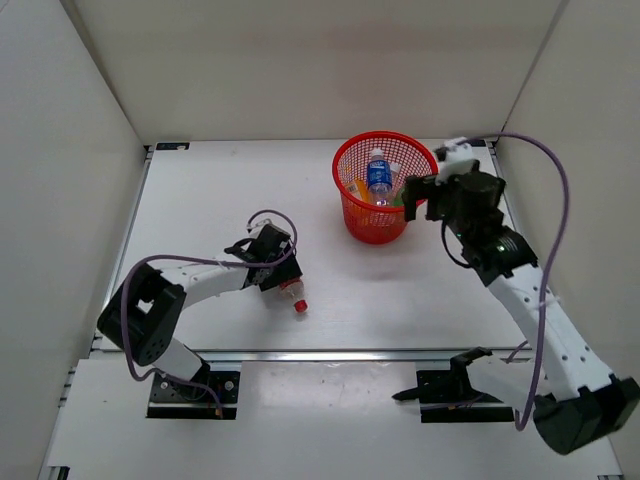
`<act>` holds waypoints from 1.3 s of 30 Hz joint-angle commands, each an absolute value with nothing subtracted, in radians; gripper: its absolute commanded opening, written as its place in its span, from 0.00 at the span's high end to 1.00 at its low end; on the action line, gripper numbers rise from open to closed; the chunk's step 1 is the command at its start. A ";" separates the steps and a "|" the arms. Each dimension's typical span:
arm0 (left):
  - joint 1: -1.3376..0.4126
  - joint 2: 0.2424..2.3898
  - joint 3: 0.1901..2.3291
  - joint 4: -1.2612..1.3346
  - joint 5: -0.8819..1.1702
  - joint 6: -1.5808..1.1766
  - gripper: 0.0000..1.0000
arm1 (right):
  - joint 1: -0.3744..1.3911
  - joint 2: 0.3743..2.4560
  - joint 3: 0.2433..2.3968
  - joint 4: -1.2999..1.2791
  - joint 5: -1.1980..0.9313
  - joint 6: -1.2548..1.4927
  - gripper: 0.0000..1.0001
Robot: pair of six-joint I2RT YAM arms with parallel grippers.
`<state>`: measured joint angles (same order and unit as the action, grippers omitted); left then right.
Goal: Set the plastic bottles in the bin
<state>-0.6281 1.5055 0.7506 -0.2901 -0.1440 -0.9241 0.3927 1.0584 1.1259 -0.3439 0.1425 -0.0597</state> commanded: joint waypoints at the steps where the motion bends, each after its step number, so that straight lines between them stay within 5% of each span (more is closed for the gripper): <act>1: -0.632 1.554 0.827 -0.284 -0.141 -0.891 0.33 | 0.244 0.919 1.019 -0.393 0.036 0.119 0.01; 4: -0.638 1.566 0.915 -0.334 -0.193 -0.842 0.36 | 0.024 0.790 0.893 -0.406 -0.128 0.137 0.01; 8: -0.641 1.526 1.144 -0.351 -0.278 -0.729 0.34 | -0.104 0.690 0.804 -0.520 -0.078 0.052 0.01; 14: -0.679 1.609 1.615 -0.251 -0.371 -0.545 0.33 | -0.040 0.640 0.715 -0.630 0.133 0.037 0.00; 22: -0.788 2.049 2.270 -0.288 -0.273 -0.509 0.28 | -0.017 0.487 0.595 -0.562 0.008 0.176 0.01; 29: -0.787 2.264 2.436 -0.314 -0.158 -0.646 0.01 | -0.002 0.517 0.636 -0.532 0.000 0.135 0.00; 35: -0.808 2.125 2.375 -0.316 -0.209 -0.479 0.01 | -0.006 0.673 0.762 -0.728 -0.008 0.120 0.01; 39: -0.802 1.862 2.103 -0.282 -0.235 -0.417 0.02 | -0.014 0.788 0.844 -0.824 -0.020 0.146 0.01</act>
<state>-0.8009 2.1777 2.1971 -0.3515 -0.1982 -0.4953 -0.0116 0.7391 0.7807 -0.7326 -0.0067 0.1314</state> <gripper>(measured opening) 0.986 0.991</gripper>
